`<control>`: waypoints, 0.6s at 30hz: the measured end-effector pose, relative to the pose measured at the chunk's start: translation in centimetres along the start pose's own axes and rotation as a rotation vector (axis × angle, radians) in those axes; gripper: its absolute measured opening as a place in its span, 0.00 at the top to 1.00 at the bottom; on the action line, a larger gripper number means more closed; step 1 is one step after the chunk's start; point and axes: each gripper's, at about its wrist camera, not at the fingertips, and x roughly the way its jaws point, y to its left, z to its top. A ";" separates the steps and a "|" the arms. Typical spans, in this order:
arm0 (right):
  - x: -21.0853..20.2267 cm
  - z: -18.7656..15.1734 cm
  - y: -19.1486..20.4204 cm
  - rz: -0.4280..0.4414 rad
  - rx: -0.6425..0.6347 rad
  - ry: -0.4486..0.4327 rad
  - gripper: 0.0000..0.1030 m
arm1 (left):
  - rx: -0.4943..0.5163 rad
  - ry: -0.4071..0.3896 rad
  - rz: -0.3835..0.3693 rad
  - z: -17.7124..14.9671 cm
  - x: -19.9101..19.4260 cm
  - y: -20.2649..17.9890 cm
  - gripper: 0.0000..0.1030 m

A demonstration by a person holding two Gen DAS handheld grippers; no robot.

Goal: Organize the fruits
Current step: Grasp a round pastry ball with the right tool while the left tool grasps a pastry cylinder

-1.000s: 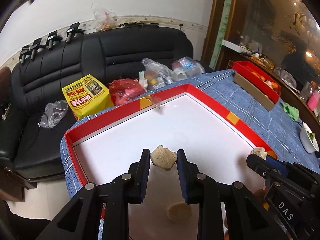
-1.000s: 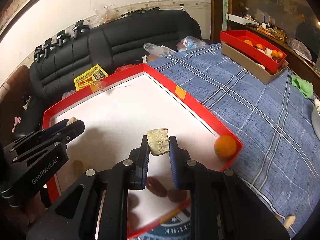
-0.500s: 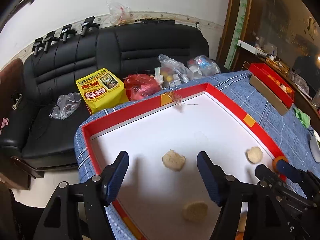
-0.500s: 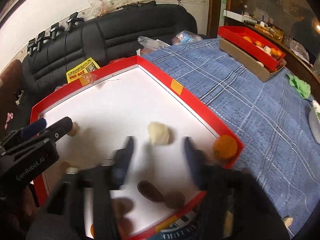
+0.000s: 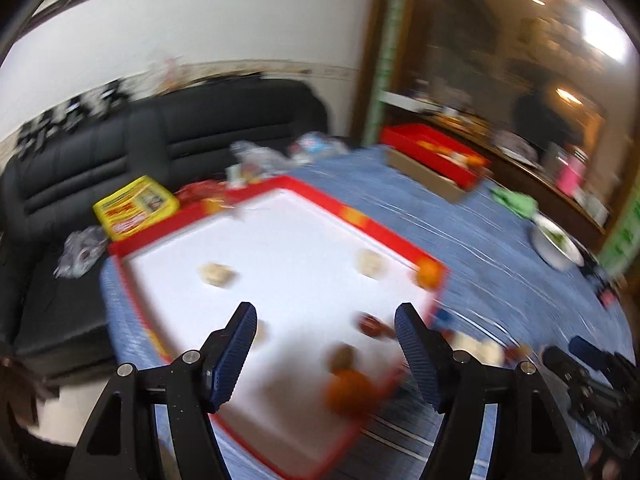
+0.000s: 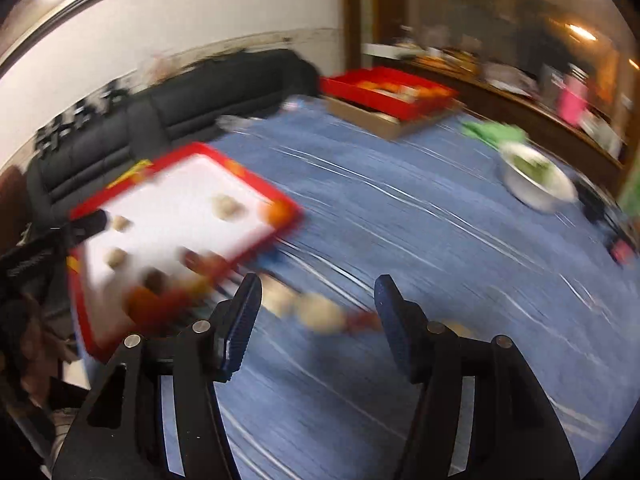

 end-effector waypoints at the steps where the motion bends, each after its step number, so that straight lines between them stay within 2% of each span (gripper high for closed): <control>1: -0.2 -0.9 -1.6 -0.030 0.023 0.015 0.43 | 0.041 0.004 -0.030 -0.7 -0.2 -1.5 0.33; 5: -0.2 -3.7 -6.4 -0.094 0.105 0.074 0.43 | 0.162 0.038 -0.123 -2.7 -0.3 -5.8 0.33; 10: 0.2 -4.9 -8.1 -0.095 0.111 0.105 0.43 | 0.259 0.080 -0.190 -4.8 0.1 -9.1 0.33; 14: 1.4 -4.1 -7.5 -0.097 0.070 0.118 0.43 | 0.269 0.116 -0.202 -5.5 1.0 -9.9 0.33; 18: 3.4 -3.1 -7.3 -0.112 0.047 0.130 0.51 | 0.254 0.134 -0.200 -5.6 2.0 -9.9 0.33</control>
